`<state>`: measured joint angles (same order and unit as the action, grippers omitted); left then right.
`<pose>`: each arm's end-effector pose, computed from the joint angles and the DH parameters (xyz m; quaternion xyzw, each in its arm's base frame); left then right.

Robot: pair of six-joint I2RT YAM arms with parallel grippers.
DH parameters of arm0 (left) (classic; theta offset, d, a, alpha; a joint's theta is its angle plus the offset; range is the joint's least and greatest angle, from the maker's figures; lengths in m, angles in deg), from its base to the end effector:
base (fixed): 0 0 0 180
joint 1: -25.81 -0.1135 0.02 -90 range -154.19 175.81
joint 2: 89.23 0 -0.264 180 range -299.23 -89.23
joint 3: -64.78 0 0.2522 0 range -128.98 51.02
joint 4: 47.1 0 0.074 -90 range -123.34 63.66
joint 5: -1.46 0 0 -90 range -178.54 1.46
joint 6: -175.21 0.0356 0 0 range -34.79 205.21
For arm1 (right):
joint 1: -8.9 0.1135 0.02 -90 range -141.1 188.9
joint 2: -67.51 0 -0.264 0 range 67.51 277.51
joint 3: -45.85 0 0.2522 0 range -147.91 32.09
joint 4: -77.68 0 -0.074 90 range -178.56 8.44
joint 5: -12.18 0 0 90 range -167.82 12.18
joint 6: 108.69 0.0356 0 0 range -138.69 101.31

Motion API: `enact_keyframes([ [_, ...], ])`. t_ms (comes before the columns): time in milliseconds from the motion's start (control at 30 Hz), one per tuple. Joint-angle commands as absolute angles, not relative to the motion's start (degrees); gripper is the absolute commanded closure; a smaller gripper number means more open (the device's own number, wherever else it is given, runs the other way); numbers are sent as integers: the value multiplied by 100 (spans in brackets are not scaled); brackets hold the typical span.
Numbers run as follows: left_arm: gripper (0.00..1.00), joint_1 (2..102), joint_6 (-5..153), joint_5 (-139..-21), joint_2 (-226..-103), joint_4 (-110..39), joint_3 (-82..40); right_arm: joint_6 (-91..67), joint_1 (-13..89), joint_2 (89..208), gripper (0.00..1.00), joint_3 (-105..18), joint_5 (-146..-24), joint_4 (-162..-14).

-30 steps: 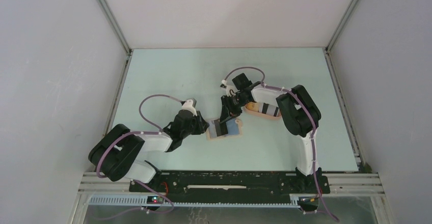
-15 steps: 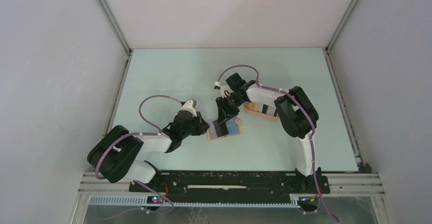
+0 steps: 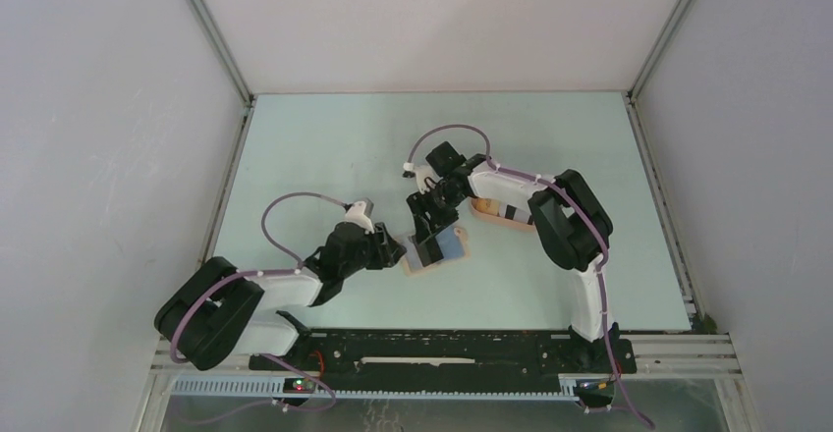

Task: Put the credit cards into the card holder
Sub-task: Insert the credit card into the card holder.

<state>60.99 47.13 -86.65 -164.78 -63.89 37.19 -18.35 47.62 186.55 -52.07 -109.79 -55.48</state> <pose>0.1765 -0.1259 0.1251 -0.0139 0.8709 -0.3045 0.3855 0.3179 0.2790 0.1569 -0.3599 0.8739 0.3162 0.0828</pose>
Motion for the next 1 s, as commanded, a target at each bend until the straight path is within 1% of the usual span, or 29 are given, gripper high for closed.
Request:
enact_keyframes([
  [0, 48, 6096, 4755, -8680, -16151, -5984, 3934, -2279, 4819, 18260, 37, -5410, -10568, -5226],
  [233, 49, 6090, 4790, -8626, -15867, -5793, 4002, -2460, 4836, 18205, 33, -5447, -10384, -5092],
  [433, 53, 6096, 4778, -8537, -15940, -5848, 4051, -2592, 4834, 18050, 31, -5471, -10646, -5027],
  [533, 57, 6089, 4777, -8513, -16014, -5884, 4039, -2685, 4786, 18020, 32, -5512, -10768, -4949],
  [767, 61, 6096, 4777, -8444, -16232, -5970, 3954, -2862, 4539, 18052, 31, -5597, -11185, -4715],
  [900, 62, 6097, 4792, -8374, -16434, -6037, 3881, -2876, 4440, 18084, 32, -5627, -11043, -4665],
  [967, 63, 6093, 4790, -8365, -16494, -6053, 3861, -2937, 4424, 18032, 34, -5609, -10874, -4652],
])
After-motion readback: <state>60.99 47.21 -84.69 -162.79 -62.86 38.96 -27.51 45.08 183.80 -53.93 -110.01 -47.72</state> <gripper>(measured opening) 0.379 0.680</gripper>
